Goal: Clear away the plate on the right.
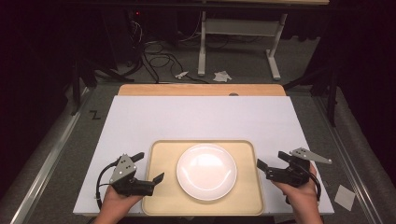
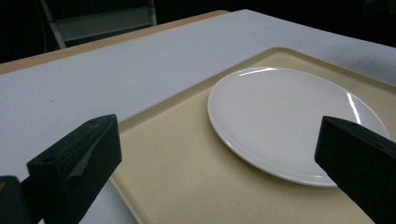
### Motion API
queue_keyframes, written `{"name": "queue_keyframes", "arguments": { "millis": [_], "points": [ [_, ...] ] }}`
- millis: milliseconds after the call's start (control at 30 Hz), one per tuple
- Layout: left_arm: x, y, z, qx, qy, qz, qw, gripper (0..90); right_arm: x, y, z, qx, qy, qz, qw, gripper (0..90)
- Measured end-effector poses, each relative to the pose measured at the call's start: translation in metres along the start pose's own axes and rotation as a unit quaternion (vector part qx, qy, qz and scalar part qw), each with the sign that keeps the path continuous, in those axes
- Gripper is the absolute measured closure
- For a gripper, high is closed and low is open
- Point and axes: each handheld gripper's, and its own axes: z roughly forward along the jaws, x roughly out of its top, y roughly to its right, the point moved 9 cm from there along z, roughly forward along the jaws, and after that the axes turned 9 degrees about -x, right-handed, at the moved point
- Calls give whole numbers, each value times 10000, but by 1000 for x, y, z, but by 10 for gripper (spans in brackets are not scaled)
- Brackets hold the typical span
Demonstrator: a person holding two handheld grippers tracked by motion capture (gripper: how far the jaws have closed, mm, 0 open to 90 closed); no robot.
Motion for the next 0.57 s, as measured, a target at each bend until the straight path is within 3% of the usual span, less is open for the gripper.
{"name": "queue_keyframes", "arguments": {
  "millis": [133,200,333,567],
  "points": [
    [-1,-1,3,-24,-60,-1,10000,14,-3,5,-10,-61,135,-58,9999,0],
    [-1,0,5,-30,-51,-9,10000,14,-3,7,-10,-69,165,18,9998,1],
    [0,2,4,-45,-54,12,10000,14,-6,5,-5,-61,102,-109,9999,0],
    [-2,1,2,-34,-44,-36,10000,14,-2,5,-4,-59,208,-112,9997,0]
  ]
}}
